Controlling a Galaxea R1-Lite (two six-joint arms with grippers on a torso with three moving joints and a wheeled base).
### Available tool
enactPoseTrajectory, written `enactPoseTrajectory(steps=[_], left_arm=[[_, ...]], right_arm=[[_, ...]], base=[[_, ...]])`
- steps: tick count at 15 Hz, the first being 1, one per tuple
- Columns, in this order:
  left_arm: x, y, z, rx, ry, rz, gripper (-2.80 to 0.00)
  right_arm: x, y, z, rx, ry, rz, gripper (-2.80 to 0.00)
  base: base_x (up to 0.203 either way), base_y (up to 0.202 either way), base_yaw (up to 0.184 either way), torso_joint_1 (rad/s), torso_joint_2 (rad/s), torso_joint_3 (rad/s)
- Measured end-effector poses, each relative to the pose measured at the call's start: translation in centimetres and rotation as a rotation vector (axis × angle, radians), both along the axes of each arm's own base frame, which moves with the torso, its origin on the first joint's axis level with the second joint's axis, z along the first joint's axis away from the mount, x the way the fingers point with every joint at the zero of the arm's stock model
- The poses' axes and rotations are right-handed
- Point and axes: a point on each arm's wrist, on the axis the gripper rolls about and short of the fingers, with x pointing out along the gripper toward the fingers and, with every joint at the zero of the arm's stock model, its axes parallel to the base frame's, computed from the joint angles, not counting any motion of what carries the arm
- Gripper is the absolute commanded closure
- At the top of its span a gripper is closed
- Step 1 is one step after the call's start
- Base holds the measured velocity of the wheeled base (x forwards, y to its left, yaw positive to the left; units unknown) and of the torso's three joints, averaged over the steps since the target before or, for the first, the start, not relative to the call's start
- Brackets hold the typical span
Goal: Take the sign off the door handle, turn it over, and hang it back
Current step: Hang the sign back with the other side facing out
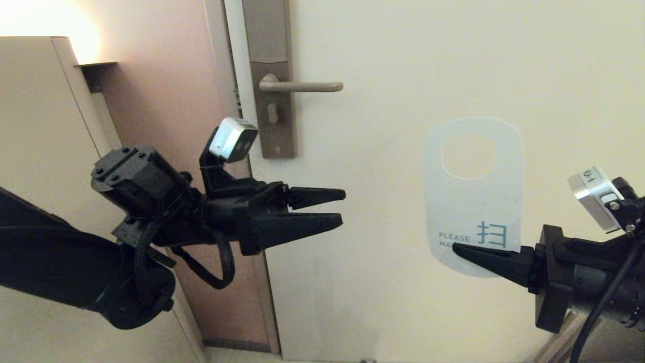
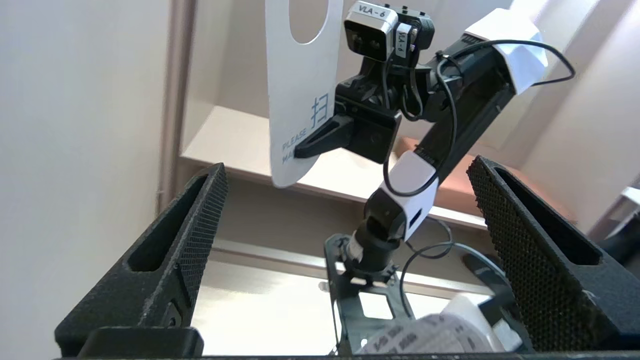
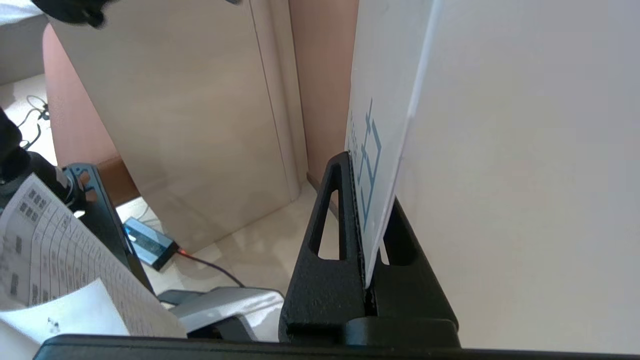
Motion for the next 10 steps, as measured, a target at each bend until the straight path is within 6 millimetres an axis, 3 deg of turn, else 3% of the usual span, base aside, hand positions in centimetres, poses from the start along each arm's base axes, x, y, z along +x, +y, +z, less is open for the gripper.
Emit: enactPoseTrajectory(steps=[1,2,10], left_arm=[[-0.3,0.6,0.1,0.001,-0.001,0.014,-2.8],[-0.6,1.1,0.2,0.0,-0.006,0.026,0.0],[-2.2,4.1,0.7,0.0,-0.048,0.107,0.0]], right_arm=[[-0.1,0.0,-0.1,-0.001,0.001,0.0,0.0],[-0.2,-0.1,-0.1,-0.002,0.003,-0.001,0.0],[-1.3,-0.7,-1.0,-0.01,0.021,-0.003,0.0]], base=[[0.0,0.0,0.0,0.0,0.0,0.0],[0.0,0.0,0.0,0.0,0.0,0.0],[0.0,0.0,0.0,0.0,0.0,0.0]])
